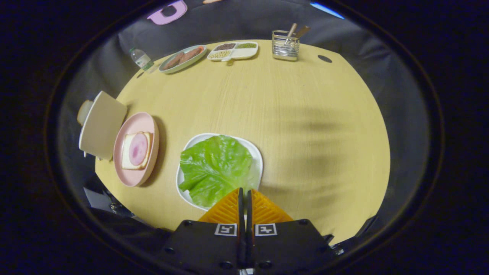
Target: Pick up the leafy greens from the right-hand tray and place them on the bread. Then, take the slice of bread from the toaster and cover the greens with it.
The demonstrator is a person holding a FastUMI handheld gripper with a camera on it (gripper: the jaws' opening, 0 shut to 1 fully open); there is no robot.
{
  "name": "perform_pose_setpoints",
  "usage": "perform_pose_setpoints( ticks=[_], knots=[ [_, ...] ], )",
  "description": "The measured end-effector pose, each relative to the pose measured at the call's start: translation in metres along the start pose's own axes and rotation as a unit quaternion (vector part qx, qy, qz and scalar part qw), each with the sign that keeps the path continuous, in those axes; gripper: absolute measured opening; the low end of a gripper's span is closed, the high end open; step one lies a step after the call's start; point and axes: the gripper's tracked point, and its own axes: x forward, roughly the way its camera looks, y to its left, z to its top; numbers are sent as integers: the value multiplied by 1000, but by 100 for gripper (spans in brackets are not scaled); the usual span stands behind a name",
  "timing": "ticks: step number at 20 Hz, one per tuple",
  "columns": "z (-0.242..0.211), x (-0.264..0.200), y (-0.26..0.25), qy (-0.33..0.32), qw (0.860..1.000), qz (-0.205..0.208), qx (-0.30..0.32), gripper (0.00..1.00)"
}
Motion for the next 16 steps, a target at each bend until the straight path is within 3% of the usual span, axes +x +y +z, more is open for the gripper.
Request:
perform_pose_setpoints(
  ticks=[3, 8, 12, 16],
  knots=[
    [3, -5, 5, -8, 999, -13, -40, 4],
    [12, -23, 22, -14, 999, 1, -43, 4],
    [29, -51, 47, -23, 999, 32, -36, 4],
    [46, -86, 90, -22, 995, 92, -25, 4]
  ],
)
